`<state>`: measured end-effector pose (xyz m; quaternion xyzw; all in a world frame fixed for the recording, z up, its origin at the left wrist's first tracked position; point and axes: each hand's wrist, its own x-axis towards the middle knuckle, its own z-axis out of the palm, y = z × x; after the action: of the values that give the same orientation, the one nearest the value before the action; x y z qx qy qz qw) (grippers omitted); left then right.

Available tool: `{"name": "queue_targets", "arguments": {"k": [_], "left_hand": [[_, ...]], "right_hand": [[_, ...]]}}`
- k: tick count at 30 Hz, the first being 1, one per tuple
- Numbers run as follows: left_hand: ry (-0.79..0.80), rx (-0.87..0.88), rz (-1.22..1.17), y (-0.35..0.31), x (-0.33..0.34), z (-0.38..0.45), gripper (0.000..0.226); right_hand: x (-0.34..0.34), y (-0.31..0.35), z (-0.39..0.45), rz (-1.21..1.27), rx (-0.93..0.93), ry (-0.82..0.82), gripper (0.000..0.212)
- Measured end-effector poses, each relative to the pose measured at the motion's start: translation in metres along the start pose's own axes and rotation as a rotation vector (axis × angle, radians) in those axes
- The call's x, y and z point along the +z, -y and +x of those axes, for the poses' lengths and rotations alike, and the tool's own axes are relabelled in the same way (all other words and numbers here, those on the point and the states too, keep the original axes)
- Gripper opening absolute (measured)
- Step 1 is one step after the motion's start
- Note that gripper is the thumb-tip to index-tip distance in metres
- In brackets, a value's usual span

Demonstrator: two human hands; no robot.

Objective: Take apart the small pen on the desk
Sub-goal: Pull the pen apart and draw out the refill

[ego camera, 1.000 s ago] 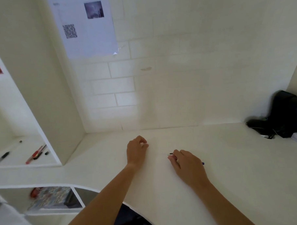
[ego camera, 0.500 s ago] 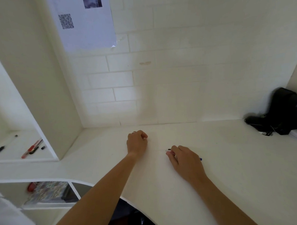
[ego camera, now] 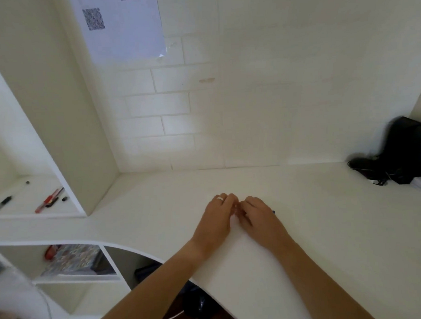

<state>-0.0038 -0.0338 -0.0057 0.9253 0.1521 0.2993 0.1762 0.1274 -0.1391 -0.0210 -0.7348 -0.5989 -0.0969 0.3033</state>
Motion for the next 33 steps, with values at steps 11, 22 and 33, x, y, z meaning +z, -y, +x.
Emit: {"name": "queue_targets", "arguments": {"k": [11, 22, 33], "left_hand": [[-0.045, 0.050, 0.387, 0.005, -0.003, -0.016, 0.012], [-0.170, -0.190, 0.286, 0.002, -0.003, -0.012, 0.022], [-0.176, -0.165, 0.253, -0.003, -0.006, -0.014, 0.026]], "right_hand": [[-0.003, 0.002, 0.001, 0.010, -0.049, -0.040, 0.026], [-0.009, -0.007, 0.002, 0.258, 0.197, -0.044, 0.018], [-0.011, -0.002, 0.002, 0.256, 0.352, -0.048, 0.039]]}}
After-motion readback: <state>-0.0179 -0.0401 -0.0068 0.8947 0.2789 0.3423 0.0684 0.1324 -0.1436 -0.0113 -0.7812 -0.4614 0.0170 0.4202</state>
